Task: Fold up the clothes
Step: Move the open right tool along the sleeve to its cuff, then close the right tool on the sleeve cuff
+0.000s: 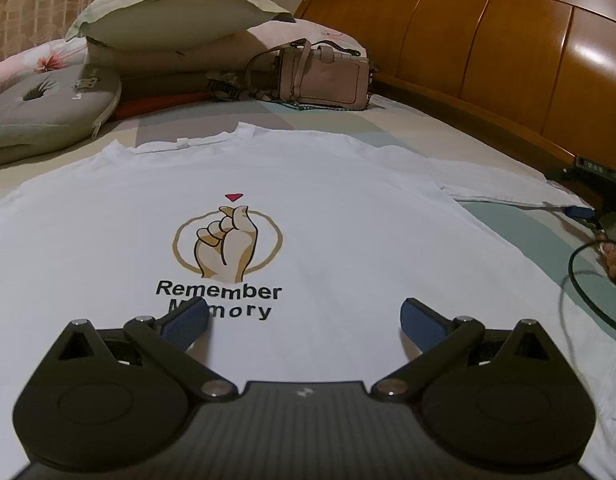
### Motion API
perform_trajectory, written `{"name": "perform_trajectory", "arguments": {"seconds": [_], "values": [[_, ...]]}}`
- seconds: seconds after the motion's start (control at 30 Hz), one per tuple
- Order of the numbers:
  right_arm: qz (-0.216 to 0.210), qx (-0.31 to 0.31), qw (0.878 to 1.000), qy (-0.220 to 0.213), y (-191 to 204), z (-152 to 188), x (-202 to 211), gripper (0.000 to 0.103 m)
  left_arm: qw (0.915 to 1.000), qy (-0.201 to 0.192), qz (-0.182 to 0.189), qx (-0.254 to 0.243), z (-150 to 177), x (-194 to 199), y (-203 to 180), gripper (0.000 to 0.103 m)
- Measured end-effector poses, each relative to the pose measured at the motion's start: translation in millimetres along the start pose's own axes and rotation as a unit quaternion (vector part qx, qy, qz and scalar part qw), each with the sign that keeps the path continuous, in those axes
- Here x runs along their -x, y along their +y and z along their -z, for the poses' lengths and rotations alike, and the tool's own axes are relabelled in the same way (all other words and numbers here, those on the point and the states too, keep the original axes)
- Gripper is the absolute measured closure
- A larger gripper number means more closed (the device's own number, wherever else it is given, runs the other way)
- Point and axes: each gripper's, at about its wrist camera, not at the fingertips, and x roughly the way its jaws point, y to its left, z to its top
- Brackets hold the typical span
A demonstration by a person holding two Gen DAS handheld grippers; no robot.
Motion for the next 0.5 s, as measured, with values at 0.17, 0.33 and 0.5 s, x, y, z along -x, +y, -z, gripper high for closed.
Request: {"name": "perform_trajectory", "arguments": {"seconds": [0.17, 0.33, 0.5], "values": [[-0.001, -0.031, 0.999, -0.018, -4.9, -5.4, -8.0, 0.0, 1.0, -0.001, 0.001, 0.0, -0.3, -0.2, 0.1, 0.001], [0.0, -0.052, 0.998, -0.033, -8.2, -11.4, -17.9, 0.0, 1.0, -0.001, 0.002, 0.002, -0.4, 0.1, 1.0, 0.001], [0.005, -0.045, 0.998, -0.037, -7.3, -18.9, -33.1, 0.0, 1.0, -0.003, 0.002, 0.002, -0.2, 1.0, 1.9, 0.001]]}}
